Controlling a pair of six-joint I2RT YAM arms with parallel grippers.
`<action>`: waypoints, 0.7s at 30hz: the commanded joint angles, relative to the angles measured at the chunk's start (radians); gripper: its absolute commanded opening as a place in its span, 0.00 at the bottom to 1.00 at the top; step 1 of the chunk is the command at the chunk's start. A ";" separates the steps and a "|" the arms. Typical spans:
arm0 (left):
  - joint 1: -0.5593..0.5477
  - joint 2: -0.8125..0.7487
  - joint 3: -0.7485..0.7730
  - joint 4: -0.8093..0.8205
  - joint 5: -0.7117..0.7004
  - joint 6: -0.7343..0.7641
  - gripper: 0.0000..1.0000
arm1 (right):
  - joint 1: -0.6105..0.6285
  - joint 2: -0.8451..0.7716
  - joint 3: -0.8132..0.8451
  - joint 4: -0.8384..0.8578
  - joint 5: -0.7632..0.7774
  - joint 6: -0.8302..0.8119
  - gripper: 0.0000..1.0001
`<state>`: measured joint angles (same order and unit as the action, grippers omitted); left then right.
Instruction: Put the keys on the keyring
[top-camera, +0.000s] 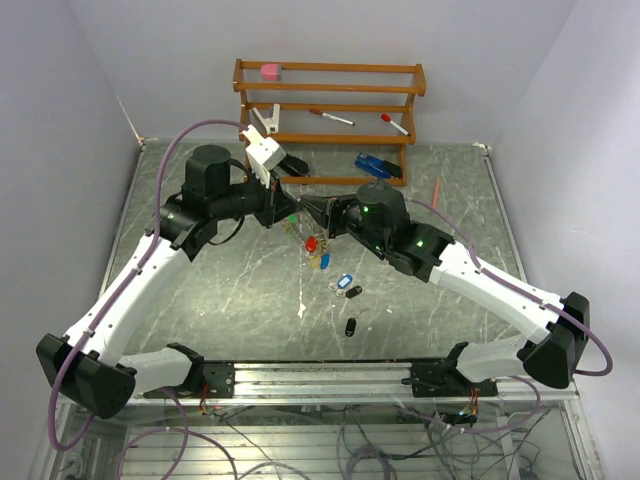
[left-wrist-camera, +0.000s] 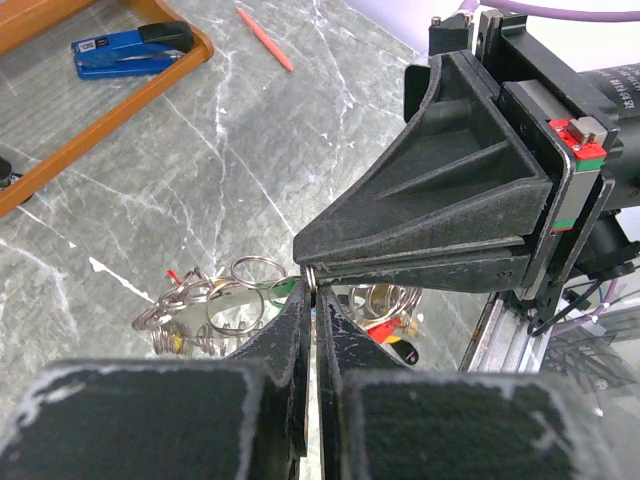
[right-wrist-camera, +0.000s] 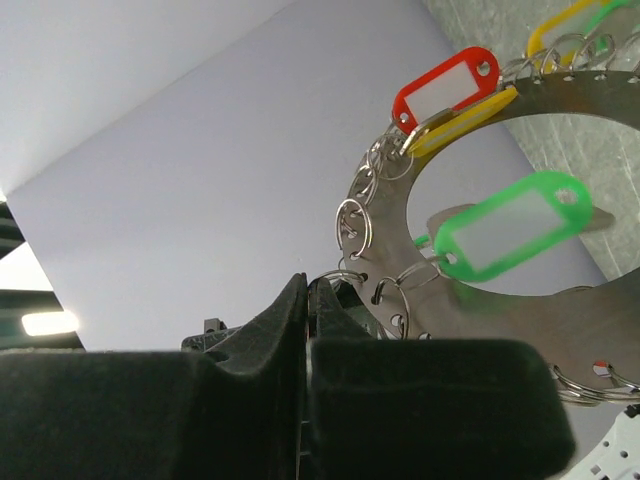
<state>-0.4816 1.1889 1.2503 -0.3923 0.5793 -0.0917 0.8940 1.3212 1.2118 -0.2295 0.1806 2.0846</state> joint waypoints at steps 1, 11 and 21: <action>-0.005 0.009 0.054 0.002 0.008 0.053 0.07 | 0.017 -0.020 0.020 0.077 -0.013 0.022 0.00; -0.003 0.013 0.051 -0.036 0.044 0.103 0.07 | 0.018 -0.065 -0.008 0.089 0.000 -0.051 0.26; 0.004 0.051 0.099 -0.088 0.091 0.152 0.07 | 0.015 -0.160 -0.030 -0.040 -0.009 -0.106 0.52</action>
<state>-0.4816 1.2316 1.2854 -0.4923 0.6121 0.0235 0.9054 1.1973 1.1999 -0.2024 0.1822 2.0182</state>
